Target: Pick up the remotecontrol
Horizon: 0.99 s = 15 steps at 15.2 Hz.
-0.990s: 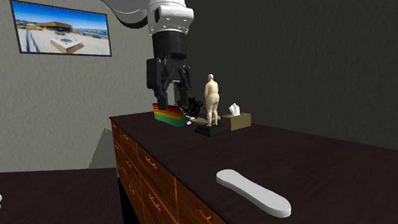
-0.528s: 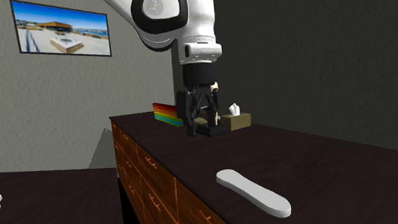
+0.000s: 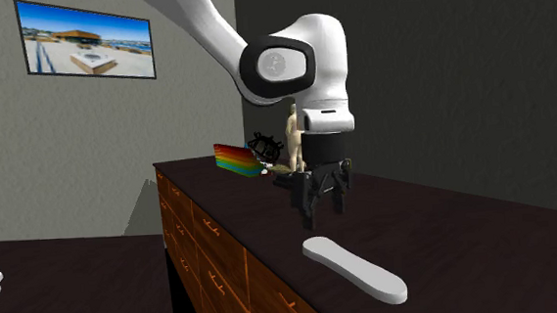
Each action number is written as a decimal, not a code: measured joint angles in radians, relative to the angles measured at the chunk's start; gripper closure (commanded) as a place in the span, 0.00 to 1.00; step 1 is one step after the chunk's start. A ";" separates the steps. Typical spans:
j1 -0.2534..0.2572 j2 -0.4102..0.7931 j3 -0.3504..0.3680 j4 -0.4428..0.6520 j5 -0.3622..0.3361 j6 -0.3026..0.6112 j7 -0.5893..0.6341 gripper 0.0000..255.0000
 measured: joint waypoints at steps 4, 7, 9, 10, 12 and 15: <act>0.015 0.149 -0.023 0.144 0.010 0.007 0.068 0.00; 0.018 0.193 -0.029 0.176 0.011 0.020 0.078 0.00; 0.021 0.215 -0.032 0.186 0.009 0.033 0.081 0.00; 0.020 0.223 -0.033 0.182 0.008 0.044 0.081 0.00; 0.020 0.246 -0.035 0.193 0.006 0.056 0.080 0.00; 0.022 0.251 -0.035 0.196 0.006 0.059 0.081 1.00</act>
